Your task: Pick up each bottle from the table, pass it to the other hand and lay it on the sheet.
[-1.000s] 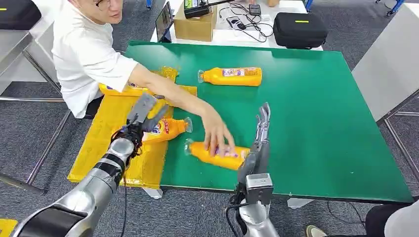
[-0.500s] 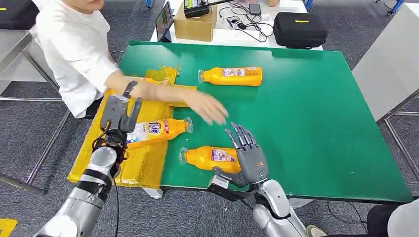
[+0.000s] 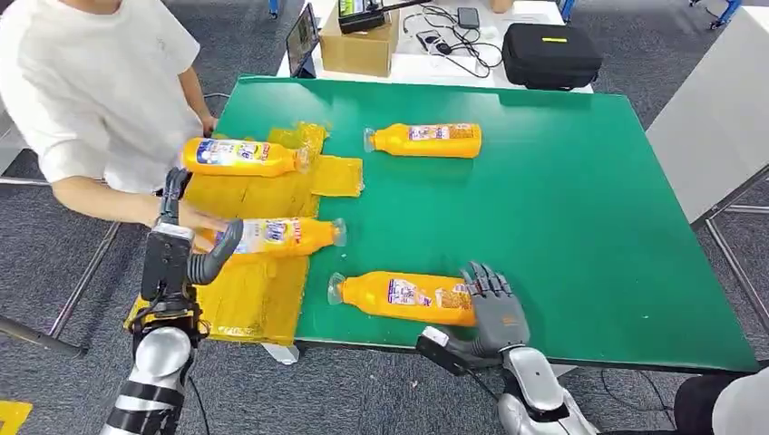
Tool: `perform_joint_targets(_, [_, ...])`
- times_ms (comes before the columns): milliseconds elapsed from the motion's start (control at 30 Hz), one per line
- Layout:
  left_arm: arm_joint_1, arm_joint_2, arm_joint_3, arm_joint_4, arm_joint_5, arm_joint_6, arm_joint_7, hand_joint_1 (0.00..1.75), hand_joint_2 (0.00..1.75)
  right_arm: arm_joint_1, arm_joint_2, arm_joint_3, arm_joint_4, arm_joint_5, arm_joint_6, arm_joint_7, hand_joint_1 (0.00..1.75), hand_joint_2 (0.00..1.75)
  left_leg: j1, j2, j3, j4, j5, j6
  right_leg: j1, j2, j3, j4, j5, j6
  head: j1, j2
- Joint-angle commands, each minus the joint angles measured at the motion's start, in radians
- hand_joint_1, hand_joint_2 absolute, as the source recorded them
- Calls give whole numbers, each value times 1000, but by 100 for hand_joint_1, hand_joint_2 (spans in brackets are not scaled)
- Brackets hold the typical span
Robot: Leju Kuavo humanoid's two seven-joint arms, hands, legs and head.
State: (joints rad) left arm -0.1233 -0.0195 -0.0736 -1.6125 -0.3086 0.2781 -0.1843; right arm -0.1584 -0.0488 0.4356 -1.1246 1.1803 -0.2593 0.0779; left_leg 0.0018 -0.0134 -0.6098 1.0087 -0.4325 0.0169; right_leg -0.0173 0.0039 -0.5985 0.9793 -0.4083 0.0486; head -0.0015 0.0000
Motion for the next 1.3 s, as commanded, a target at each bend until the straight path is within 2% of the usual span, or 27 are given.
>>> perform_joint_targets(33, [-9, -9, -45, -29, -16, -11, 8, 0, 175, -115, -9, 5, 197, -33, 73, 22, 0, 175, 1, 1, 4, 0, -1, -1, 1, 0, 4, -1, -1, -2, 0, 0])
perform_joint_targets(167, [-34, -6, -58, -4, -18, -11, 7, 0, 175, -161, 17, -5, 240, -42, 12, 7, 0, 175, 1, 2, 8, -1, -1, -1, 1, -1, 8, -1, -1, -2, 0, 0])
perform_joint_targets(233, [-70, -7, -68, 32, -6, -17, 10, 0, 175, -200, 48, -17, 274, -43, -60, -34, 0, 175, 1, 2, 6, 0, -1, -1, 1, 0, 6, 0, 0, -2, 0, 0])
perform_joint_targets(300, [-99, -10, -75, 61, 9, -20, 10, 0, 175, -226, 75, -22, 305, -54, -78, -60, 0, 175, 1, 2, 6, 1, 0, -1, 1, -1, 6, 0, 0, -2, 0, 0])
perform_joint_targets(467, [-162, -21, -101, 128, 32, -27, 9, 0, 175, -299, 124, 11, 471, -57, -15, -67, 0, 175, 1, 3, 5, 0, 1, 0, 1, 0, 5, 0, 1, -2, 0, 0])
perform_joint_targets(567, [-171, -21, -111, 135, 44, -30, 13, 0, 175, -310, 134, 40, 511, -77, -13, -67, 0, 175, 1, 2, 7, -1, 0, -1, 1, -2, 7, -1, 0, -2, 0, 0])
perform_joint_targets(600, [-174, -22, -115, 143, 46, -31, 14, 0, 175, -325, 140, 55, 542, -74, 29, -55, 0, 175, 1, 3, 8, 0, -1, -1, 2, -1, 7, 0, -1, -2, 0, 0])
perform_joint_targets(767, [-173, -23, -116, 144, 46, -31, 14, 0, 175, -329, 138, 55, 543, -74, 30, -55, 0, 175, 1, 2, 8, 0, 0, 0, 2, -1, 7, -1, 0, -2, 0, 0])
perform_joint_targets(933, [-169, -38, -124, 164, 107, -56, 23, 0, 175, -353, 135, 76, 594, -108, 110, -44, 0, 175, 1, 4, 8, -1, 1, 0, 1, 1, 7, -1, 1, -1, 0, 0])
perform_joint_targets(967, [-173, -35, -136, 176, 107, -56, 22, 0, 175, -369, 132, 96, 616, -108, 138, -50, 28, 175, 1, 3, 9, -1, 1, -1, 2, 0, 9, -2, 0, -2, 0, 0])
perform_joint_targets(1000, [-177, -37, -138, 185, 110, -56, 21, 0, 175, -376, 128, 102, 625, -112, 147, -51, 145, 175, 1, 3, 11, -1, 1, -1, 2, 0, 10, -2, 0, -2, 0, 0])
perform_joint_targets(1033, [-179, -39, -144, 191, 119, -55, 16, 0, 175, -392, 123, 116, 647, -117, 182, -46, 175, 175, 1, 4, 11, -1, 1, 0, 1, 1, 9, -1, 0, -1, 0, 0])
perform_joint_targets(1133, [-187, -39, -159, 211, 130, -57, 12, 0, 175, -413, 104, 139, 680, -125, 232, -49, 175, 175, 1, 3, 13, -1, 1, -1, 1, 0, 11, -2, 1, -2, 0, 0])
perform_joint_targets(1300, [-190, -37, -164, 219, 144, -60, 3, 0, 175, -411, 91, 146, 683, -138, 217, -89, 175, 175, 1, 5, 16, -2, 2, -1, 2, 2, 12, -3, 3, -5, 0, 0])
